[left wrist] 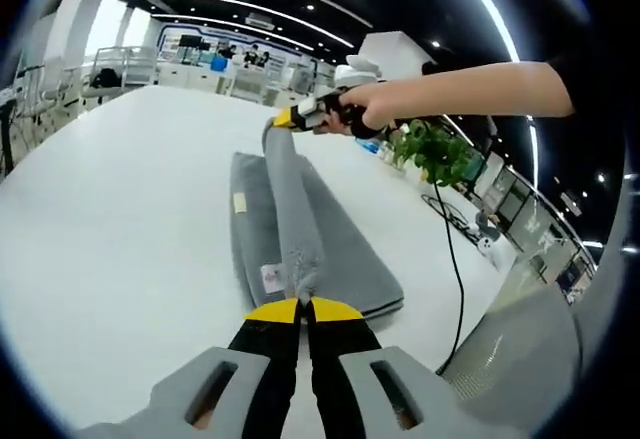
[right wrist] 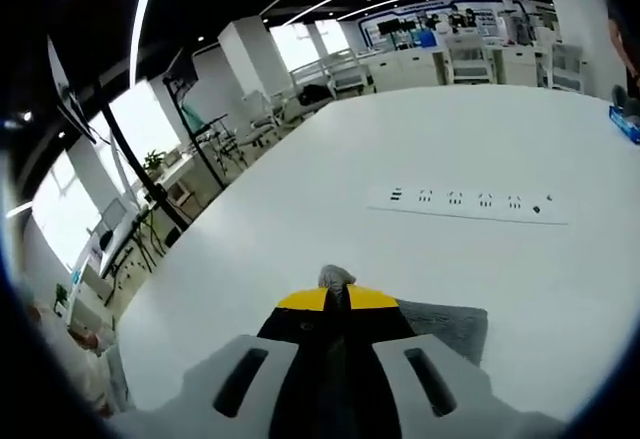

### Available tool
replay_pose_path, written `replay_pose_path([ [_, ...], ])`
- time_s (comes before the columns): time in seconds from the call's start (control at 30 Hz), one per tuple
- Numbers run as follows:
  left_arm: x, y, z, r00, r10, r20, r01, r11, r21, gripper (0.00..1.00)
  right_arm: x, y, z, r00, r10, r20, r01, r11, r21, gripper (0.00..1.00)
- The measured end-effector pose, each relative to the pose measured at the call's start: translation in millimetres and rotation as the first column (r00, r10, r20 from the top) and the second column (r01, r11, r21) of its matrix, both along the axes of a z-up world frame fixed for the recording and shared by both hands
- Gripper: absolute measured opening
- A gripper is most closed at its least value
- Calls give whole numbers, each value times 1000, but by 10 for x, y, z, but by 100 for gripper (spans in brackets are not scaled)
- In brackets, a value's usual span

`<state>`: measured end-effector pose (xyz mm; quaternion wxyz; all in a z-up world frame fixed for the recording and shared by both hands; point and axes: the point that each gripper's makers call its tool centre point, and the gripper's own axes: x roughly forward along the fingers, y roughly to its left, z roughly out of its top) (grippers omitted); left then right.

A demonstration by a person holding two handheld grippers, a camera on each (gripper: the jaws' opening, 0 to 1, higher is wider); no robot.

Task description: Fold the towel on the table until its edges align and the towel forms a compact rectangular stack.

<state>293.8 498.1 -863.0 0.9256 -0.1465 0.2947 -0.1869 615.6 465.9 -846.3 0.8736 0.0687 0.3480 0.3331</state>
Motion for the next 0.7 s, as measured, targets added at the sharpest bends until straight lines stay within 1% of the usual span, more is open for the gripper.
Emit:
replay_pose_path([
  [0.07,-1,41,-81,999,24,-27,-25,1000,-16,3,-2,67,-64,1000,1,-4,-1,1000,5,3],
  [0.1,-4,81,-161,998,40,-48,-41,999,-26,3,-4,99,-87,1000,6,-4,-6,1000,7,3],
  [0.17,-6,118,-257,996,52,-69,-55,998,-44,3,-11,176,-144,1000,20,0,-20,1000,6,3],
  [0.3,-13,137,-350,993,59,-103,-64,997,-44,3,-49,296,-255,999,53,4,-53,999,-5,4],
  [0.43,-20,140,-414,991,55,-124,-60,998,-36,3,-49,342,-332,998,60,0,-60,998,3,4],
  [0.57,-27,152,-453,989,44,-139,-49,998,-35,5,-61,396,-323,996,83,20,-84,996,32,6],
  [0.6,-35,153,-439,991,27,-132,-33,999,-38,6,-66,407,-315,996,90,21,-91,995,39,7],
  [0.63,-39,160,-426,992,17,-126,-22,999,-37,8,-74,427,-286,992,115,43,-117,992,44,8],
  [0.67,-49,161,-407,993,-3,-119,-2,999,-40,10,-66,420,-262,990,123,67,-126,991,35,8],
  [0.7,-50,147,-385,993,-8,-114,3,999,-43,15,-65,416,-248,989,128,77,-131,991,29,10],
])
